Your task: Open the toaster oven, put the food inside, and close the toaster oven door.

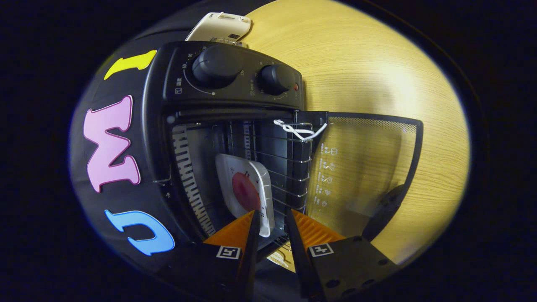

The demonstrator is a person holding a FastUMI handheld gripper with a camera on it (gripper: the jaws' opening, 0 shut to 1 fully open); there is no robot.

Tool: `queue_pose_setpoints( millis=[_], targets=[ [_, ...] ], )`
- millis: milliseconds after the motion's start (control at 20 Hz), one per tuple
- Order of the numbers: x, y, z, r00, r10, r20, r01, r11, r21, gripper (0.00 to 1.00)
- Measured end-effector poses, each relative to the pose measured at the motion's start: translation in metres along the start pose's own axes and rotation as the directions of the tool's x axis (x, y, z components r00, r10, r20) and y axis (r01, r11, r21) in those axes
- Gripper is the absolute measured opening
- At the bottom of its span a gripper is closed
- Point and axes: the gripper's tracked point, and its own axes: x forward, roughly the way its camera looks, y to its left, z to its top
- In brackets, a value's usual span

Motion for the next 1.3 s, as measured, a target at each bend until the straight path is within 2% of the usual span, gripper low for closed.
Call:
queue_pose_setpoints(
  millis=[100,250,350,400,500,550,700,800,850,1000,1100,1150,1200,1300],
  targets=[
    [-0.022,-0.002,-0.009,0.999,0.028,-0.039,-0.031,0.997,-0.074,0.44],
    [-0.053,-0.014,-0.01,0.998,0.062,-0.033,-0.068,0.97,-0.234,0.45],
    [-0.071,-0.03,-0.003,0.998,0.05,-0.026,-0.057,0.933,-0.356,0.82],
    [-0.079,-0.038,0.001,0.999,0.046,-0.019,-0.05,0.904,-0.425,0.86],
    [-0.092,-0.057,-0.001,0.999,0.033,0.003,-0.025,0.81,-0.585,0.98],
    [-0.094,-0.068,-0.005,1.0,0.021,0.001,-0.015,0.747,-0.665,0.98],
    [-0.096,-0.098,-0.018,1.0,-0.026,-0.009,0.006,0.515,-0.857,0.98],
    [-0.087,-0.121,-0.014,0.996,-0.076,0.038,0.062,0.346,-0.936,0.99],
    [-0.08,-0.133,-0.011,0.993,-0.105,0.057,0.085,0.287,-0.954,0.99],
    [-0.062,-0.157,-0.007,0.981,-0.163,0.102,0.13,0.171,-0.977,0.99],
    [-0.054,-0.167,-0.003,0.972,-0.188,0.143,0.159,0.07,-0.985,0.99],
    [-0.053,-0.169,-0.003,0.968,-0.194,0.16,0.169,0.032,-0.985,0.99],
    [-0.05,-0.168,-0.005,0.968,-0.188,0.167,0.171,0.004,-0.985,0.99],
    [-0.04,-0.165,-0.009,0.968,-0.178,0.174,0.174,-0.017,-0.985,0.99]
  ],
)
